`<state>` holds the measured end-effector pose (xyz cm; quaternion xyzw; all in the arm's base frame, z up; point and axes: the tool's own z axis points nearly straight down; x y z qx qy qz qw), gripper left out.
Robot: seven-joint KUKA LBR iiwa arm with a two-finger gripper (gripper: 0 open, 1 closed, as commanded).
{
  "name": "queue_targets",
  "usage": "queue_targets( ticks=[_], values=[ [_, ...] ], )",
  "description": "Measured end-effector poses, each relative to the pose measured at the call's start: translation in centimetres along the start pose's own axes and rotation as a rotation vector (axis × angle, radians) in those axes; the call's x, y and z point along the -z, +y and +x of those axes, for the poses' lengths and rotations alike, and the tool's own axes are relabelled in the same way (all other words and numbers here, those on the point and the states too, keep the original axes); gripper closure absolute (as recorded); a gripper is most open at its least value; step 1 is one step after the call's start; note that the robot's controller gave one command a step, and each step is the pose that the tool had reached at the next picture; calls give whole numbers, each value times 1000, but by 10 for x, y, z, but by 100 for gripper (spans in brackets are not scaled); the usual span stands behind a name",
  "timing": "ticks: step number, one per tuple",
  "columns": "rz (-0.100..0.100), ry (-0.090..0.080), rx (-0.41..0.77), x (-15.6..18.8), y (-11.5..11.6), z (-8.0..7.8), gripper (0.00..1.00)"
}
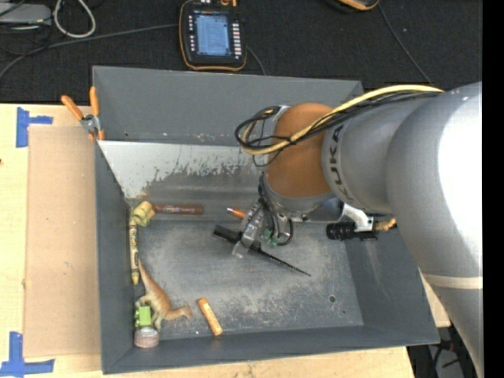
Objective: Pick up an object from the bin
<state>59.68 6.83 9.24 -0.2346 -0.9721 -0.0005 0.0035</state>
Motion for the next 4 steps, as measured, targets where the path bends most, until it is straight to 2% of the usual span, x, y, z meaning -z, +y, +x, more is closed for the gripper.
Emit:
queue_targets(
  ticks=[2, 4],
  values=[
    [3, 7, 1, 27, -1, 2, 100],
    [1, 4, 2, 61, -1, 2, 100]
  ],
)
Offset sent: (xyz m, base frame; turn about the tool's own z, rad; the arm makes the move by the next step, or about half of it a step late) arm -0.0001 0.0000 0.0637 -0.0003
